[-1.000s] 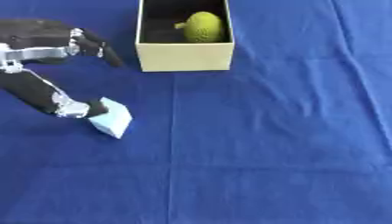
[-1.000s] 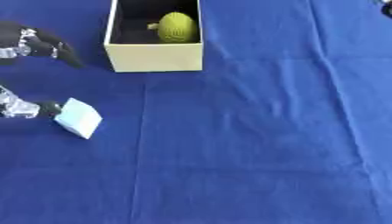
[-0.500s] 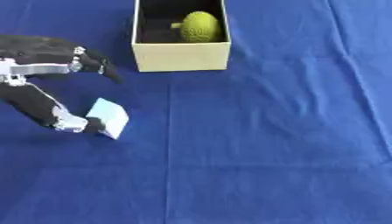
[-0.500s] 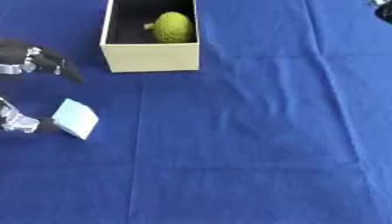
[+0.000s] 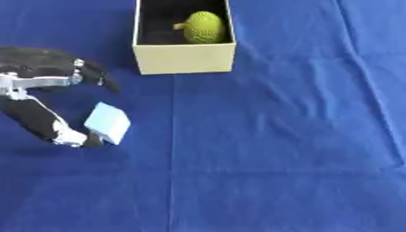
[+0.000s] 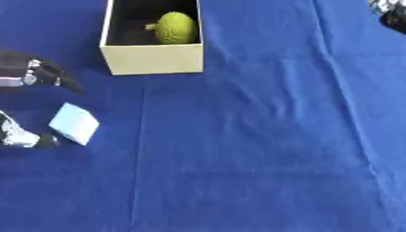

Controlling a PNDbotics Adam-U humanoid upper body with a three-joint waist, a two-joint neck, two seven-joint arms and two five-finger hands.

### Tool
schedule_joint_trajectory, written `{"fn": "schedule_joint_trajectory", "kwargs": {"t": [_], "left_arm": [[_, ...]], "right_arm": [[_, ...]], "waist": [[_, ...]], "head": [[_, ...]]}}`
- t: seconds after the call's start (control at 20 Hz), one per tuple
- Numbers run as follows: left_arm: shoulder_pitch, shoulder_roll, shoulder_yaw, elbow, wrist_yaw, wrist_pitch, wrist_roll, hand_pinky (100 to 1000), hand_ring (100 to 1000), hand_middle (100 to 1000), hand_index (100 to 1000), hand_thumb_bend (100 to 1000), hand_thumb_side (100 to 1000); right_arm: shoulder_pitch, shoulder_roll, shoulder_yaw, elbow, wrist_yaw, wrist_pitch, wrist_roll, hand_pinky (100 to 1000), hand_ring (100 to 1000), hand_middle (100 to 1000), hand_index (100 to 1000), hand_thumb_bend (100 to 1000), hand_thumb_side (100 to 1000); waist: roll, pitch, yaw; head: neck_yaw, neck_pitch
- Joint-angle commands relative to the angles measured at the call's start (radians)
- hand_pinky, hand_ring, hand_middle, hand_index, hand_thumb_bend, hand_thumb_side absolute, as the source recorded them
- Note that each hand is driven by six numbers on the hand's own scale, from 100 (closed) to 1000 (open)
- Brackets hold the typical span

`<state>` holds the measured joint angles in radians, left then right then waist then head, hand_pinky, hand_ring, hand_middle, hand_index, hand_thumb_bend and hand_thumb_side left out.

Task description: Pick up objects on the table and place them in the box.

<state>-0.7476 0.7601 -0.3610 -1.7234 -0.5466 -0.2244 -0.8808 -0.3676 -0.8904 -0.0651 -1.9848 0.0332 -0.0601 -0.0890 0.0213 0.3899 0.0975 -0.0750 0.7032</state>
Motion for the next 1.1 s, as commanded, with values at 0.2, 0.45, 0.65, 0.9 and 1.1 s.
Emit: {"fn": "schedule_joint_trajectory", "kwargs": {"t": [0.2, 0.45, 0.65, 0.9, 1.1], "left_arm": [[-0.004, -0.001, -0.008, 0.037, -0.047, -0.025, -0.016, 980, 904, 820, 918, 511, 629], [-0.004, -0.016, -0.010, 0.064, -0.059, -0.027, -0.026, 977, 900, 811, 914, 492, 642], [-0.005, -0.028, -0.010, 0.087, -0.073, -0.026, -0.016, 961, 889, 789, 898, 465, 630], [-0.003, -0.035, -0.007, 0.106, -0.085, -0.017, 0.020, 880, 799, 658, 809, 286, 509], [-0.002, -0.034, 0.004, 0.086, -0.094, 0.004, 0.078, 782, 676, 520, 694, 155, 240]], "right_arm": [[0.004, -0.005, -0.005, -0.015, 0.000, 0.010, 0.004, 888, 705, 554, 844, 100, 538], [0.013, 0.009, -0.003, -0.015, -0.001, 0.017, 0.008, 890, 704, 552, 844, 100, 541], [0.021, 0.018, -0.002, -0.015, 0.000, 0.025, 0.012, 891, 702, 550, 843, 100, 544], [0.034, 0.028, -0.004, -0.015, 0.000, 0.035, 0.013, 893, 701, 547, 843, 100, 548], [0.043, 0.035, -0.005, -0.015, -0.005, 0.044, 0.013, 894, 699, 545, 843, 100, 552]], "waist": [[-0.002, -0.015, -0.003], [-0.003, -0.013, -0.005], [-0.004, -0.012, -0.006], [-0.004, -0.011, -0.008], [-0.004, -0.011, -0.007]], "head": [[0.000, -0.007], [0.003, -0.009], [0.005, -0.011], [0.005, -0.010], [0.004, -0.010]]}}
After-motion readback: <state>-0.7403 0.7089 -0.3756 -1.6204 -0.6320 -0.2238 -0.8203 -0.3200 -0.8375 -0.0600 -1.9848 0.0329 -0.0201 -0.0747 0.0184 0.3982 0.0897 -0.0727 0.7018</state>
